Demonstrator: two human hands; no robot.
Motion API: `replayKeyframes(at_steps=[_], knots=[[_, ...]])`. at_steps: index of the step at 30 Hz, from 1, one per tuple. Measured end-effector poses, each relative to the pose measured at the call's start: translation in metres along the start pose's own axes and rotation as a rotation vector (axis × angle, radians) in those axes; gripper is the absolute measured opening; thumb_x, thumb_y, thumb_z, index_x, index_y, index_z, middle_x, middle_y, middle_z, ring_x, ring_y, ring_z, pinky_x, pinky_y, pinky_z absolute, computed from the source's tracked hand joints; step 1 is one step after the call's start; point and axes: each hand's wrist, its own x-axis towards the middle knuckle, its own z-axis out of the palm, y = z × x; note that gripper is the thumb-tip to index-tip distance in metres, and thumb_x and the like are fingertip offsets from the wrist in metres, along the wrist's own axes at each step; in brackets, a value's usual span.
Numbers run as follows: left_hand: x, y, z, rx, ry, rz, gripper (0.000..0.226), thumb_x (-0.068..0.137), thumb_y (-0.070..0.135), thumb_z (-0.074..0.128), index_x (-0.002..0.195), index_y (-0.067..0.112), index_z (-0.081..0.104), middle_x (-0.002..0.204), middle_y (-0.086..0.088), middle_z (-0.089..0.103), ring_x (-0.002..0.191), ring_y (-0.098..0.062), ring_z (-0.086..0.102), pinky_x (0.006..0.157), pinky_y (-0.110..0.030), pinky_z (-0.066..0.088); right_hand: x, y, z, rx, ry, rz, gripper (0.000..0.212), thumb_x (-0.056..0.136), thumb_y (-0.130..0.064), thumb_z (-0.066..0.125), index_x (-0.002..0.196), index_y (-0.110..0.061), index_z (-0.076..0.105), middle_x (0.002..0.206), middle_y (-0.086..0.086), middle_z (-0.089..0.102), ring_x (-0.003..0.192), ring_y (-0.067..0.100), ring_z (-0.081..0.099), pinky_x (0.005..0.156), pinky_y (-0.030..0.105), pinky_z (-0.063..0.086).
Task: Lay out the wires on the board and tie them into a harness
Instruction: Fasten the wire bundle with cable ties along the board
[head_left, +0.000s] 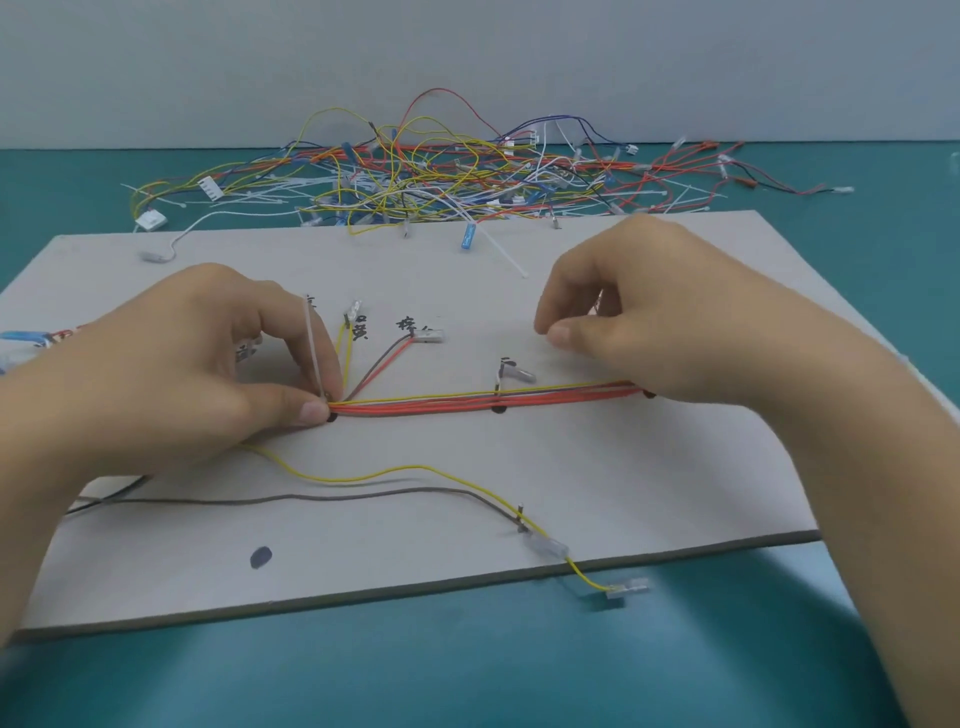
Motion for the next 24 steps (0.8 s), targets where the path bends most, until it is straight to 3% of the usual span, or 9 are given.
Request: replayKeyframes(at_steps=[6,13,15,17,20,24], knots=[[0.0,0.0,-0.001,-0.019,-0.007,-0.014,0.03,0.067,0.053,0.078,0.095,0.042,0.075,0.092,0.019,0.073,0.083,-0.007,0.067,0.075,-0.031,0.048,0.003,-0.002,0.014,-0.04,-0.074,0.012,0.012,0.087,-0.027,0.075,0.094,-0.036,0.072,0.085,-0.016,0.069,0.074,-0.013,0.057,0.046,0.003,0.034],[-0.001,0.02,0.005,0.007,0.025,0.005,0.021,0.067,0.047,0.075,0.087,0.049,0.068,0.094,0.02,0.069,0.092,-0.002,0.064,0.076,-0.038,0.047,0.002,-0.007,0.014,-0.019,-0.061,0.049,0.03,0.087,-0.015,0.051,0.09,-0.034,0.074,0.086,-0.014,0.068,0.073,-0.01,0.057,0.048,0.002,0.036],[0.0,0.033,0.013,0.044,0.05,0.011,0.021,0.07,0.059,0.069,0.09,0.051,0.068,0.097,0.019,0.066,0.097,-0.007,0.06,0.082,-0.043,0.04,0.003,-0.008,0.017,-0.015,-0.049,0.046,0.027,0.087,-0.016,0.053,0.09,-0.033,0.074,0.085,-0.014,0.066,0.075,-0.012,0.056,0.048,0.003,0.037],[0.003,0.046,0.022,0.082,0.077,0.012,0.023,0.073,0.065,0.065,0.09,0.051,0.07,0.097,0.021,0.063,0.098,-0.005,0.056,0.083,-0.039,0.026,0.003,-0.009,0.02,-0.026,-0.043,0.044,0.025,0.087,-0.017,0.055,0.09,-0.034,0.074,0.083,-0.014,0.066,0.07,-0.006,0.059,0.046,0.007,0.037],[0.009,0.062,0.034,0.079,0.107,-0.009,0.013,0.076,0.056,0.067,0.079,0.045,0.074,0.089,0.022,0.063,0.095,-0.003,0.053,0.081,-0.034,0.018,0.005,-0.012,0.025,-0.026,-0.038,0.048,0.023,0.086,-0.019,0.058,0.089,-0.035,0.073,0.082,-0.014,0.066,0.068,-0.003,0.059,0.049,0.01,0.037],[0.012,0.07,0.039,0.097,0.133,-0.033,0.012,0.075,0.047,0.067,0.068,0.04,0.073,0.088,0.025,0.063,0.095,-0.006,0.05,0.084,-0.033,0.016,0.012,-0.014,0.025,0.044,0.004,0.078,0.022,0.085,-0.02,0.058,0.089,-0.034,0.073,0.083,-0.013,0.067,0.076,-0.013,0.055,0.048,0.002,0.036]])
